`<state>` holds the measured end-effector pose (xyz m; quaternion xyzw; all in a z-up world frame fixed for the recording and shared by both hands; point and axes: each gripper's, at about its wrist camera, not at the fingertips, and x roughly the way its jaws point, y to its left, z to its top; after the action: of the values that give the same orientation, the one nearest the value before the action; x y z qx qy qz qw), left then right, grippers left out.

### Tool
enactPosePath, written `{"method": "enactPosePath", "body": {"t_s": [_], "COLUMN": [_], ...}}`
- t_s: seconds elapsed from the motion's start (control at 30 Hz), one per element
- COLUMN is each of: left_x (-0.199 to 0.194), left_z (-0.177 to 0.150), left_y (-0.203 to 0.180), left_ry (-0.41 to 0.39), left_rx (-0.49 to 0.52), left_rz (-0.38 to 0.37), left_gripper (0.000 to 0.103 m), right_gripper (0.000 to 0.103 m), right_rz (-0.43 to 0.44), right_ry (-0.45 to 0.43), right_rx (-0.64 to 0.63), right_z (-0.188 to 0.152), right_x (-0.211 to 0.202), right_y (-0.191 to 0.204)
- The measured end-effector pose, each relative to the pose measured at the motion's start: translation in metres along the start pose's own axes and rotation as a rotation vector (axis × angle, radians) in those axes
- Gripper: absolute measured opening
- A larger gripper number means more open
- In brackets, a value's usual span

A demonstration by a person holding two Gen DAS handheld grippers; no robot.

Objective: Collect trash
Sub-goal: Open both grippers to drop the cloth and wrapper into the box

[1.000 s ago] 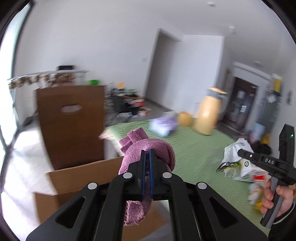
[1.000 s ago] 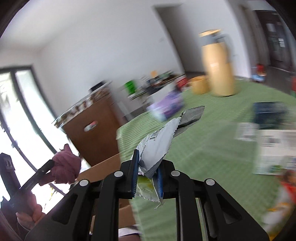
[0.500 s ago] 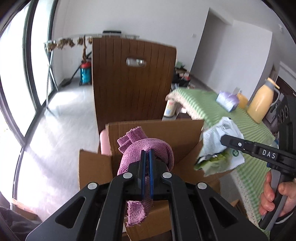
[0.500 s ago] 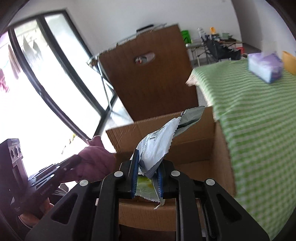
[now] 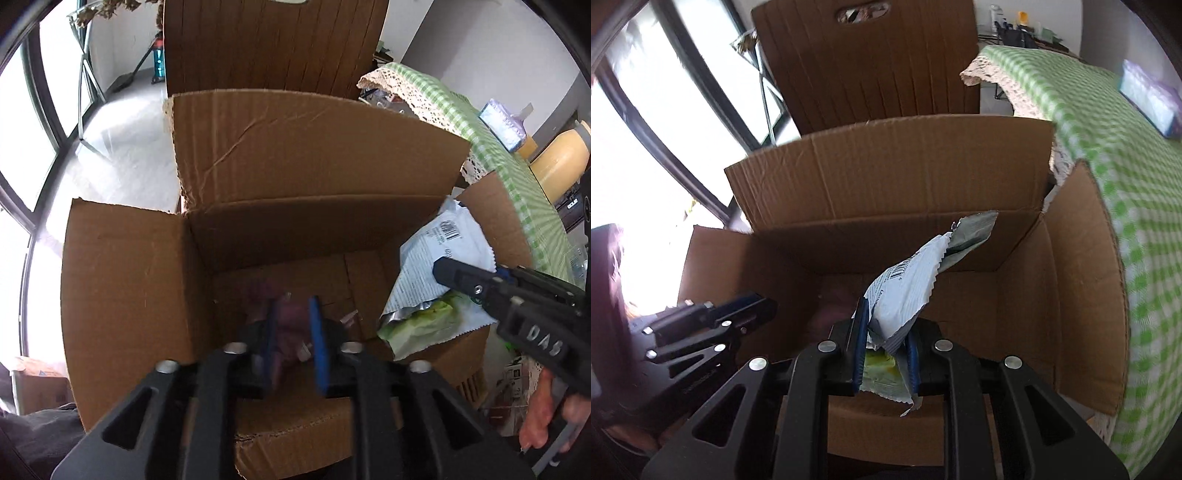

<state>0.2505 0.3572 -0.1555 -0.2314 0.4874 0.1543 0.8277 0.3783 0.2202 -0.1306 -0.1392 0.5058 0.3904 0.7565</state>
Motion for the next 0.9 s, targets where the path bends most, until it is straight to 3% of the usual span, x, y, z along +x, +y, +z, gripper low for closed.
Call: {"method": "enactPosePath", "body": {"t_s": [0.17, 0.27, 0.47, 0.7, 0.9], "left_x": [-0.008, -0.013, -0.032, -0.044, -0.06], "left_z": [-0.001, 0.002, 0.002, 0.001, 0.0], "left_y": [0.003, 0.001, 0.0, -0.013, -0.013], "left_ry": [-0.016, -0.029, -0.067, -0.112, -0.159], "left_rx": [0.004, 0.001, 0.025, 0.06, 0.038], "left_rz": [0.004, 0.005, 0.018, 0.028, 0.047], "left_gripper": [0.04, 0.04, 0.044, 0.059, 0.062], "right_gripper": [0.023, 0.063, 0.064, 0.064, 0.064], "right_rz": [-0.067, -0.084, -0.06, -0.074, -0.094], "right_ry": [0.021, 0.041, 0.012, -0.003, -0.051], "right_rx": [-0.041, -0.045, -0.003, 0.006, 0.005], "right_z": [-0.001, 0.001, -0.001, -0.006, -0.001], "right_x": [0.013, 0.018, 0.006, -0.011, -0.032], "right_y": [0.001, -0.002, -0.011, -0.012, -0.015]}}
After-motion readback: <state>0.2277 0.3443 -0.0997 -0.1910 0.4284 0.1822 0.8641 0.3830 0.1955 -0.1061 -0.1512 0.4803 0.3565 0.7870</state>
